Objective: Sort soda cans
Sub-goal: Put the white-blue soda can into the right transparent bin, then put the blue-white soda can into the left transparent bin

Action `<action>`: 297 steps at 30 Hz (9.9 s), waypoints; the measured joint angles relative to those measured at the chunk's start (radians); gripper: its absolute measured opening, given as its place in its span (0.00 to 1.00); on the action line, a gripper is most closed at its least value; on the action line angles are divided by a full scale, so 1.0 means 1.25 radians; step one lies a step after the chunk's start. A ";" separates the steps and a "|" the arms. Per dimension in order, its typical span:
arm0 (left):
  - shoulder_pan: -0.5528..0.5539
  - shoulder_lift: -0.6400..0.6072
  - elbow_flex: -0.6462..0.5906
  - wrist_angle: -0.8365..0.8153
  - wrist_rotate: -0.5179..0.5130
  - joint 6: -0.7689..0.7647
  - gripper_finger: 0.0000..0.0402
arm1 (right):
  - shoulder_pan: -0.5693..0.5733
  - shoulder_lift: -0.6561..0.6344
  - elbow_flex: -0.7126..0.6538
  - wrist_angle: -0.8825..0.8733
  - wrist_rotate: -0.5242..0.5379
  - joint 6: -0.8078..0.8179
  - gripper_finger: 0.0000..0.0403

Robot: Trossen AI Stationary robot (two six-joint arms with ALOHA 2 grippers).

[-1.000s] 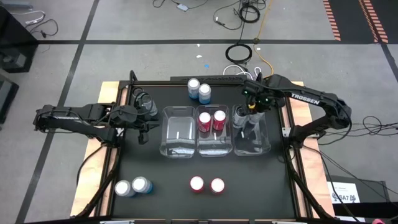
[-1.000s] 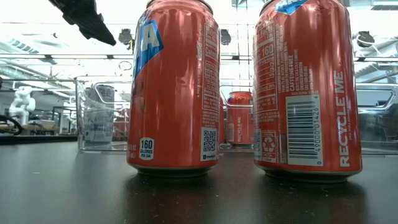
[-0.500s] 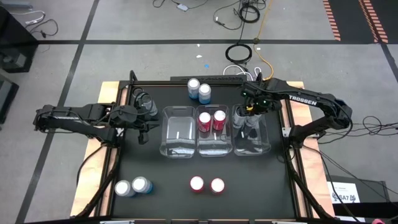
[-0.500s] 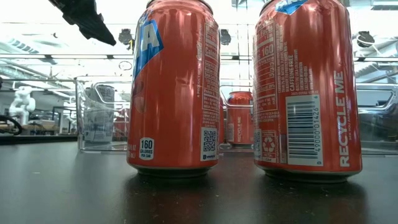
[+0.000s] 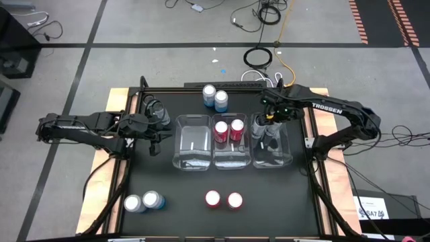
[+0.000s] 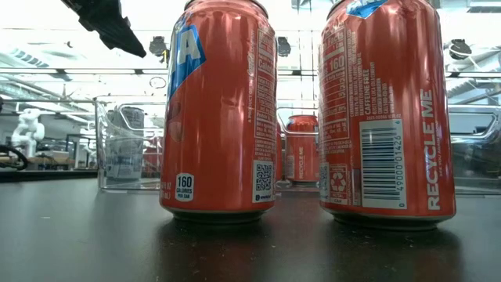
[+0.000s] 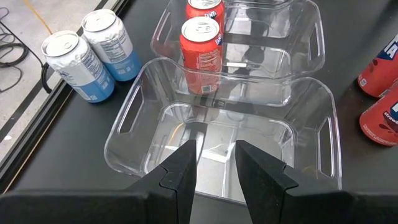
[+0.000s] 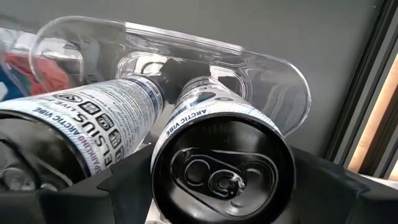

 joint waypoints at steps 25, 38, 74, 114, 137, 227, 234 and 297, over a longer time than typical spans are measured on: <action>0.000 0.000 0.000 0.000 0.000 0.000 0.31 | 0.305 -0.281 0.000 -0.011 0.082 0.427 0.77; 0.000 0.000 0.000 0.041 0.000 0.000 0.31 | 0.600 -0.223 0.001 -0.052 0.127 0.674 0.77; 0.001 0.004 0.000 0.190 -0.206 -0.257 0.69 | 0.972 0.183 0.001 0.186 0.204 0.883 0.77; 0.596 0.679 0.617 0.072 0.401 0.000 0.86 | 0.987 0.187 0.001 0.171 0.298 1.066 0.77; 0.597 1.108 1.078 -0.391 0.404 0.687 0.86 | 0.897 0.187 0.000 0.156 0.293 1.096 0.77; 0.592 1.193 1.055 -0.354 0.366 0.676 0.86 | 0.880 0.187 0.000 0.159 0.292 1.097 0.77; 0.591 1.193 1.055 -0.353 0.367 0.668 0.76 | 0.880 0.187 0.000 0.159 0.292 1.097 0.77; 0.268 0.711 0.651 -0.437 0.181 0.016 0.79 | 0.935 0.187 0.000 0.162 0.294 0.904 0.77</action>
